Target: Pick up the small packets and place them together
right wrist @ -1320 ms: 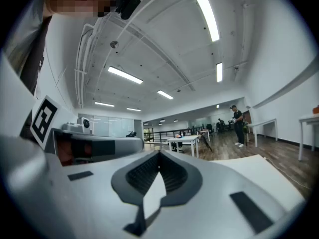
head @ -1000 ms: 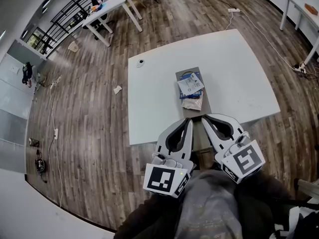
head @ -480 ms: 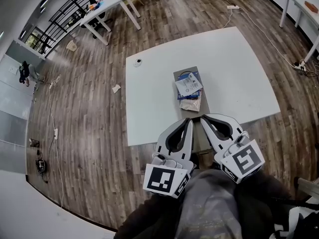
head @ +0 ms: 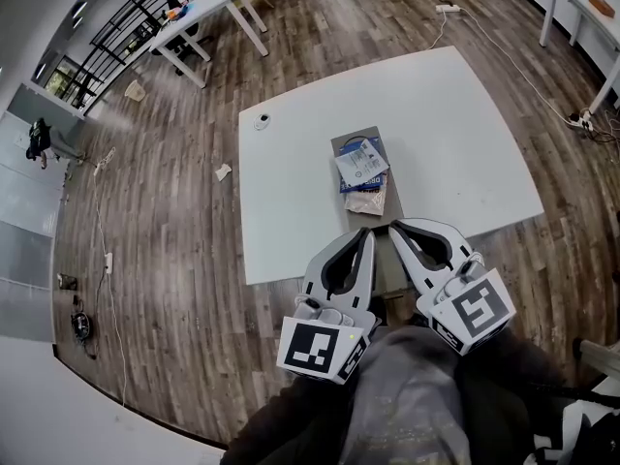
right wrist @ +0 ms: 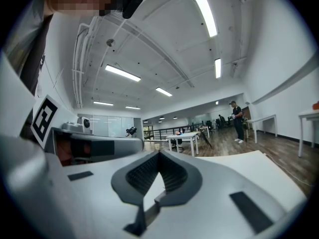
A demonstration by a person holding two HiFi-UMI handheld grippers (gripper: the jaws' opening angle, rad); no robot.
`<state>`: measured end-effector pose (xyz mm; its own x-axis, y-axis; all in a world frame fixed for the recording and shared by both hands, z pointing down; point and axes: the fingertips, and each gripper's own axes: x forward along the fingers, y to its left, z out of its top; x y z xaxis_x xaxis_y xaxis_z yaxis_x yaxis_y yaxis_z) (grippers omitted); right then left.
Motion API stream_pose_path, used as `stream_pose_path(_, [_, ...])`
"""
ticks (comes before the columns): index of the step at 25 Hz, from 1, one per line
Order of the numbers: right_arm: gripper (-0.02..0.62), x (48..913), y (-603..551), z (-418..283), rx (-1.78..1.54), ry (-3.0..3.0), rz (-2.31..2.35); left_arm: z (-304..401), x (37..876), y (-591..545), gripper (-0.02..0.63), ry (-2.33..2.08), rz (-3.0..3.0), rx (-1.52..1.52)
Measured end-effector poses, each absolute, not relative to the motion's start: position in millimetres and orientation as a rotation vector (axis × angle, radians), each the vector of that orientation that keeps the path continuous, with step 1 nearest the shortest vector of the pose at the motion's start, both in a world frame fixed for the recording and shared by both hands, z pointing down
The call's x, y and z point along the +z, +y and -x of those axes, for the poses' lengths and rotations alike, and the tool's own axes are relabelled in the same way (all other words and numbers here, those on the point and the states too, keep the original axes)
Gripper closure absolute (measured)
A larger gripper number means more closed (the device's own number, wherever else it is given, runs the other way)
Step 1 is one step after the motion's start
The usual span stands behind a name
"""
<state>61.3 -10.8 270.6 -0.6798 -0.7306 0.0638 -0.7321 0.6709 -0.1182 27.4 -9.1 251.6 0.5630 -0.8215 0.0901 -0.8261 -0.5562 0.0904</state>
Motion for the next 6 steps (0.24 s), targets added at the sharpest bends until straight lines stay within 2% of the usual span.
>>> stream_pose_path(6, [0.591, 271.0, -12.2, -63.7, 0.202, -2.868, -1.254, -28.7, 253.9, -10.2, 0.603, -1.412, -2.67, 0.059])
